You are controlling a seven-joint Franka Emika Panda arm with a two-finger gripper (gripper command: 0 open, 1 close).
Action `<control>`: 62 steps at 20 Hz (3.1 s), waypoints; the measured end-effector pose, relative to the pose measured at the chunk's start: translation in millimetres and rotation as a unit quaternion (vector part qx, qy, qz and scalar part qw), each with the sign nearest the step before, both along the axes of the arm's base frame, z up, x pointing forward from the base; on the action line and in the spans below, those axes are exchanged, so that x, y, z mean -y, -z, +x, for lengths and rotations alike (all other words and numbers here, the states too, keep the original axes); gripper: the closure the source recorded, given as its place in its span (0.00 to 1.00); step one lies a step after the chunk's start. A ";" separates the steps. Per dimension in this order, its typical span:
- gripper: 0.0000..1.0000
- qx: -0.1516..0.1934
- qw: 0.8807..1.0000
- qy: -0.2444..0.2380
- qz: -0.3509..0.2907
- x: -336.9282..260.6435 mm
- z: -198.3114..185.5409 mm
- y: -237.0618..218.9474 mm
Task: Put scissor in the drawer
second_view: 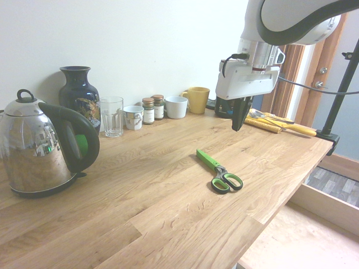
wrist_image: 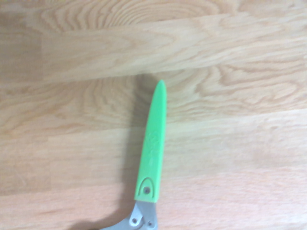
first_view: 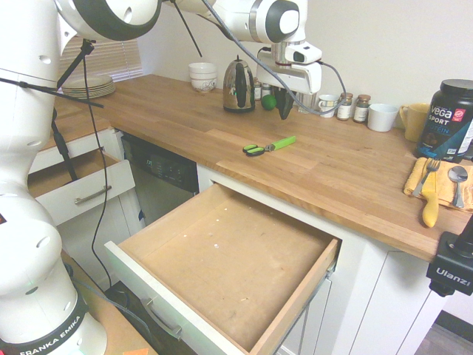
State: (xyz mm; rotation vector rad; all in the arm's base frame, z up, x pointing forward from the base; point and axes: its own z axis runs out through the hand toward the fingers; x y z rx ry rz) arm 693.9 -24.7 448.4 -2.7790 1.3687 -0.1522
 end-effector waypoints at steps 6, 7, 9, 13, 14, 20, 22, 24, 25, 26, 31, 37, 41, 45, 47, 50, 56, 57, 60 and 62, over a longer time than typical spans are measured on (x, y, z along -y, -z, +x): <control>0.00 -0.008 0.999 0.042 -0.007 -23.3 -4.1 15.9; 0.00 -0.009 0.999 0.044 -0.007 -27.2 -3.9 17.5; 0.00 -0.009 0.999 0.046 -0.006 -31.2 -3.2 18.9; 0.00 -0.007 0.999 0.050 -0.005 -38.1 5.0 26.1; 0.00 -0.006 0.999 0.053 -0.003 -43.7 6.8 30.8; 0.00 -0.013 0.998 0.067 0.000 -75.1 12.8 68.4; 0.00 -0.014 0.997 0.071 0.000 -71.1 13.1 73.7; 0.00 -0.015 0.997 0.074 -0.001 -66.5 12.9 75.4; 0.00 -0.016 0.997 0.075 -0.001 -64.5 12.5 76.9; 0.00 -0.017 0.997 0.077 -0.001 -62.5 11.9 79.0; 0.00 -0.020 0.996 0.083 -0.002 -53.3 10.4 84.5; 0.00 -0.029 0.996 0.087 -0.003 -43.0 7.7 94.1; 1.00 -0.035 0.996 0.085 -0.004 -39.6 8.0 102.2; 1.00 -0.036 0.996 0.077 -0.005 -37.7 8.0 103.6; 1.00 -0.036 0.997 0.075 -0.005 -37.7 8.1 104.0; 1.00 -0.037 0.997 0.074 -0.005 -35.1 8.2 105.0; 1.00 -0.038 0.997 0.074 -0.006 -30.3 8.3 106.3; 1.00 -0.038 0.997 0.073 -0.005 -30.7 8.3 106.6; 1.00 -0.038 0.997 0.071 -0.005 -33.2 8.4 106.8; 1.00 -0.038 0.997 0.069 -0.005 -35.2 8.5 107.0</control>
